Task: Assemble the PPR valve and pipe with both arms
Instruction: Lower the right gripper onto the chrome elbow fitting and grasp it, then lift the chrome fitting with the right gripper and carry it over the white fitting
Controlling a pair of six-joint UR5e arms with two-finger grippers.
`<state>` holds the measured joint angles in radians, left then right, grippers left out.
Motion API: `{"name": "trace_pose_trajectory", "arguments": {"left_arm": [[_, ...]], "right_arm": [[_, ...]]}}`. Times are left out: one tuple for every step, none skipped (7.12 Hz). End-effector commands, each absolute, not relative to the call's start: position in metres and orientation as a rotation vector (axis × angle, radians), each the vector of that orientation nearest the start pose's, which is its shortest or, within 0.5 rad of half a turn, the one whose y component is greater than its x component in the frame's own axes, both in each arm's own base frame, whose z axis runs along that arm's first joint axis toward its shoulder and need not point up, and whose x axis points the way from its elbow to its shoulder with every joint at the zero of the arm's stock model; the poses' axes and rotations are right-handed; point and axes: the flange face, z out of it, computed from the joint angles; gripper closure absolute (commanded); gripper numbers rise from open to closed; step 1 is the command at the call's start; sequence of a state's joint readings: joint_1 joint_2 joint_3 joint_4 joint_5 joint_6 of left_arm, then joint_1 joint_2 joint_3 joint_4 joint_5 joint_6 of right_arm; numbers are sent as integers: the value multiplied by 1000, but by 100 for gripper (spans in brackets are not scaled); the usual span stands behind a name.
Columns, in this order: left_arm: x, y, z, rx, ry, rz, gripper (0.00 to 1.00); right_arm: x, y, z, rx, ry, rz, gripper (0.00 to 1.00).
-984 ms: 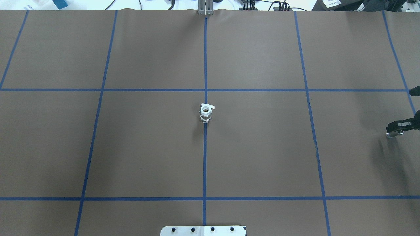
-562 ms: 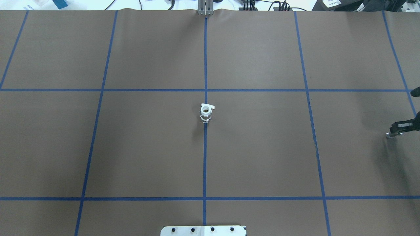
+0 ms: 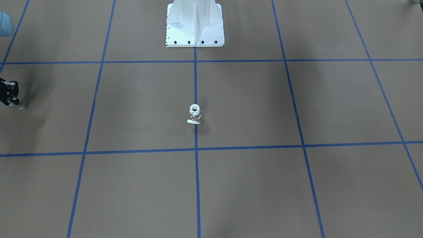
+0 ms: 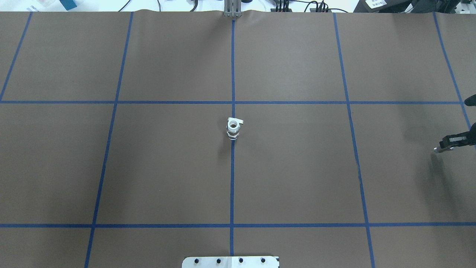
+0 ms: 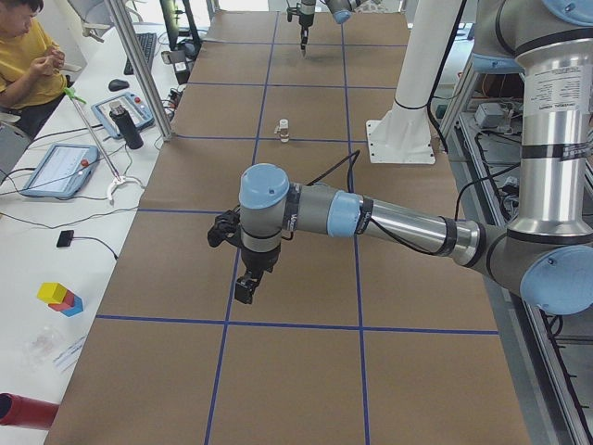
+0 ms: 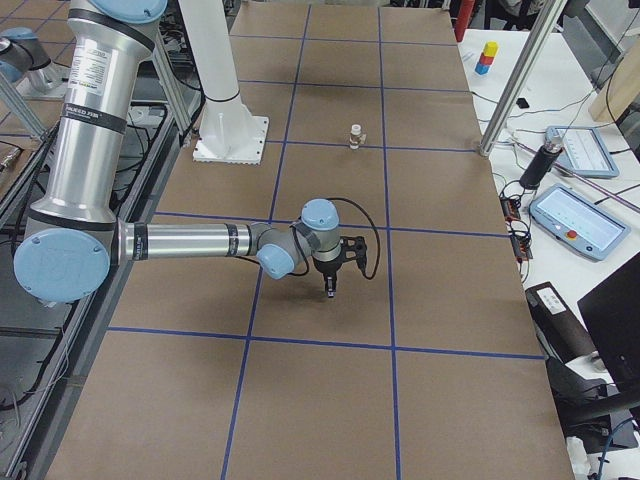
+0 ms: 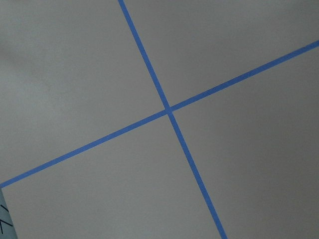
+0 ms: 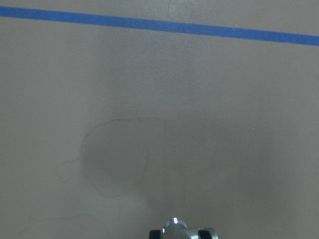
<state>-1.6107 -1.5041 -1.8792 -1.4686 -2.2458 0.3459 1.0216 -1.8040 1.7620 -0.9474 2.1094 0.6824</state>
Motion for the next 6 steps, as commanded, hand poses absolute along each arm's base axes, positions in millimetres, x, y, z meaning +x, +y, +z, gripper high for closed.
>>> {"name": "trace_pose_trajectory", "arguments": {"left_arm": [[-89,-458,562,229,648,283,0],[-89,-453,567,175,662,166,0],[-86,-431,585,118,697,92,0],[-82,-415,597,87,744,72,0],[-81,-404,604,68,779,59,0],[-81,-395,606,88,780,68,0]], "right_arm": [[-157,-416,579,187,-808,-45,100],[-163,-435,555,185,-818,-39,100],[-173,-454,514,172,-812,-32,100],[-182,-470,465,161,-807,-26,100],[-193,-488,416,141,-807,10,100],[-216,-504,365,116,-829,69,100]]}}
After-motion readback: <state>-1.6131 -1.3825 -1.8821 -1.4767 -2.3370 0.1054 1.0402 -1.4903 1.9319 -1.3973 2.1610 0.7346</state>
